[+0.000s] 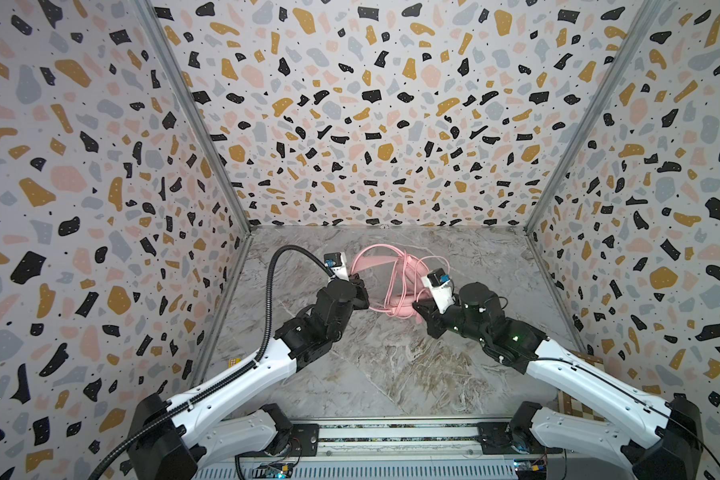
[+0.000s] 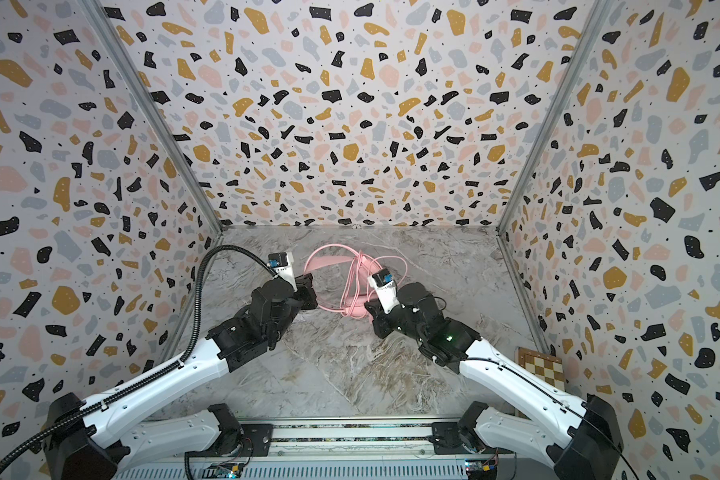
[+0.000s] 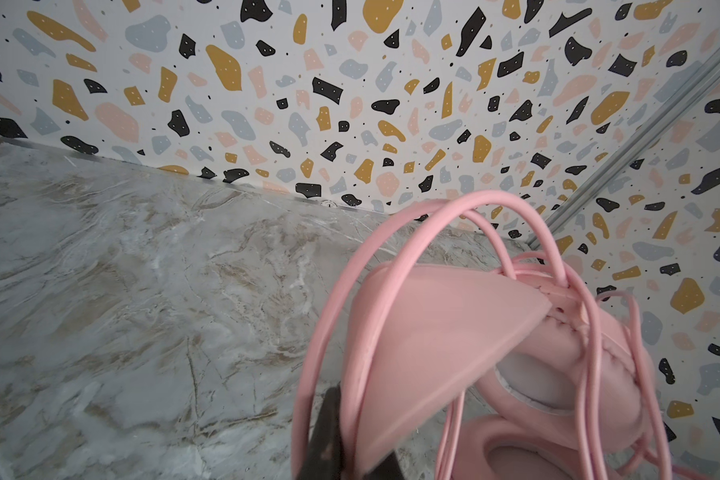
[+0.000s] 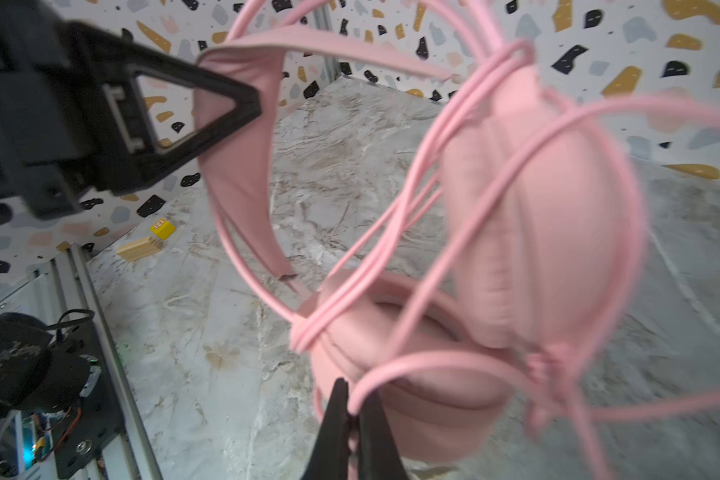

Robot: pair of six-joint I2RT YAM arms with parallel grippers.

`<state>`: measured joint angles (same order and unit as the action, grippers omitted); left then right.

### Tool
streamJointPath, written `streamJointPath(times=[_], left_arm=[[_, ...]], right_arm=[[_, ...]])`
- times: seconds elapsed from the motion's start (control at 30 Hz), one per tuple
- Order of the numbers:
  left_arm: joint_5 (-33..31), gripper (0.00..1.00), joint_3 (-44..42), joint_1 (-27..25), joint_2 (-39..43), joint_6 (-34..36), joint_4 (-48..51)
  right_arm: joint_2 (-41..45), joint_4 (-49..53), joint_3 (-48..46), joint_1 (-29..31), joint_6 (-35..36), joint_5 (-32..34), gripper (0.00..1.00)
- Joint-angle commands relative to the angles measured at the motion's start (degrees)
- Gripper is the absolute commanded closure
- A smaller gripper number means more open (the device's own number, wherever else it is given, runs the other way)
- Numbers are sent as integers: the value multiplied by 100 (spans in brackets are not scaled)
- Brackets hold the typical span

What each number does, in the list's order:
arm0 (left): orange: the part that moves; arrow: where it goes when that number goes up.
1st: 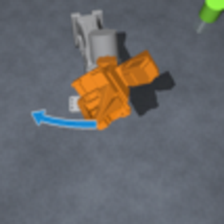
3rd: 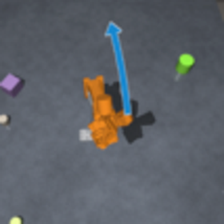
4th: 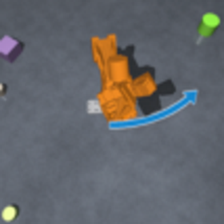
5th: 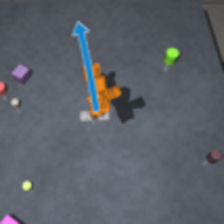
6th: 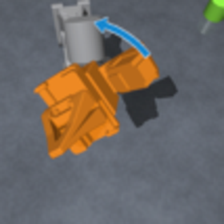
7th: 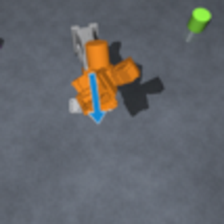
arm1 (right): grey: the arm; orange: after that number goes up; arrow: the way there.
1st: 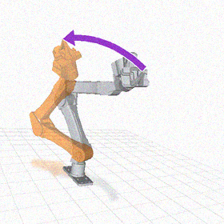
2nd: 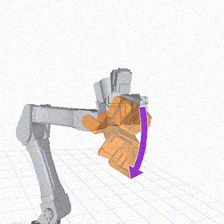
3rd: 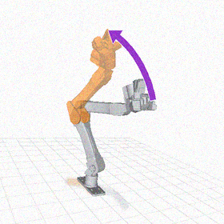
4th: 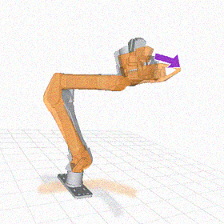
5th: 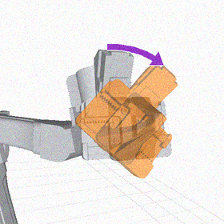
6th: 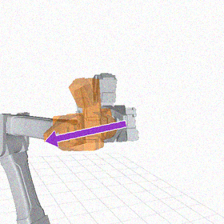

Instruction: Wrap the headphones

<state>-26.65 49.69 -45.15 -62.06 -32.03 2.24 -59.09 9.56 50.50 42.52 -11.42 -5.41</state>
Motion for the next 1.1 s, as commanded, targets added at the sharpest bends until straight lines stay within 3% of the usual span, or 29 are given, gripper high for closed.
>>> streamJointPath(times=[0.0, 0.2, 0.37, 0.5, 0.7, 0.87, 1.07], left_arm=[[707, 100, 184, -25, 290, 436, -466], [1758, 100, 15, -25, 543, 1035, -174], [2138, 100, 71, -28, 599, 1319, 444], [2544, 100, 24, -22, 616, 1404, 636], [2299, 100, -187, -21, 721, 1406, 669], [2580, 100, -199, -21, 741, 1434, 580], [3051, 100, -144, -23, 647, 1490, 530]], right_arm=[[175, 652, 650, -429, 451, -234, 100], [-125, 969, 1249, -988, 777, -328, 100], [-330, 714, 1571, -1216, 962, -22, 100], [-558, 616, 1964, -1522, 933, -306, 100], [-508, 318, 2398, -1799, 593, -1137, 100], [-615, 302, 2808, -1969, 665, -971, 100], [-878, -198, 2658, -2312, 461, -1245, 100]])
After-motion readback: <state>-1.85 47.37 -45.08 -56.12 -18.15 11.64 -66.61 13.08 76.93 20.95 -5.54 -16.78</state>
